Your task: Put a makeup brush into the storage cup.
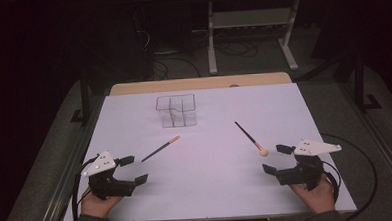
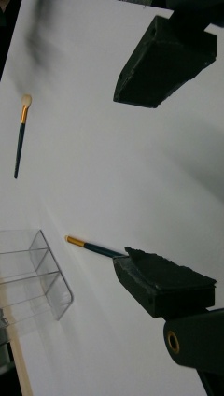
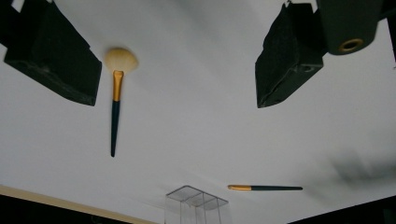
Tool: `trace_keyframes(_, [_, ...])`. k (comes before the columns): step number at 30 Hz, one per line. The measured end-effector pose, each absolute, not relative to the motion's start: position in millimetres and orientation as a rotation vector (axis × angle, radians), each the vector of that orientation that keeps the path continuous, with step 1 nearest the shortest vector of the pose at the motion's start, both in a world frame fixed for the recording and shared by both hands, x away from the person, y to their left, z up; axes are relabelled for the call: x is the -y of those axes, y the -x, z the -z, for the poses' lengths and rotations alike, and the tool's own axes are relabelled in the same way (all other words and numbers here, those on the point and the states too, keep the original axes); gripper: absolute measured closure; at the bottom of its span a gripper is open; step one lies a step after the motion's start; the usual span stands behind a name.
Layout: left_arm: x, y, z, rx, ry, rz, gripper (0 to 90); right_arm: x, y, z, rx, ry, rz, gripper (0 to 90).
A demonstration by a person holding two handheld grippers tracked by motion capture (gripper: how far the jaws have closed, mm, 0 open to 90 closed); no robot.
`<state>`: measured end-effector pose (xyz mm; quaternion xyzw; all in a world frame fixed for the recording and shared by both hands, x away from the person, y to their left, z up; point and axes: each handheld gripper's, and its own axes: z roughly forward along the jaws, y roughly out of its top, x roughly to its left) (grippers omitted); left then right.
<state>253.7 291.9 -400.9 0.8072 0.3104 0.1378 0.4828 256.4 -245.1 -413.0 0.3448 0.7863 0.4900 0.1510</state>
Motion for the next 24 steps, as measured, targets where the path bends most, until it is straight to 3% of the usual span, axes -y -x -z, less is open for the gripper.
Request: trace_keyframes(24, [-289,-269,387,-0.767,-2.019,-0.279,18.7,246,-255,413,-2.266,-0.99,-1.395,14.0])
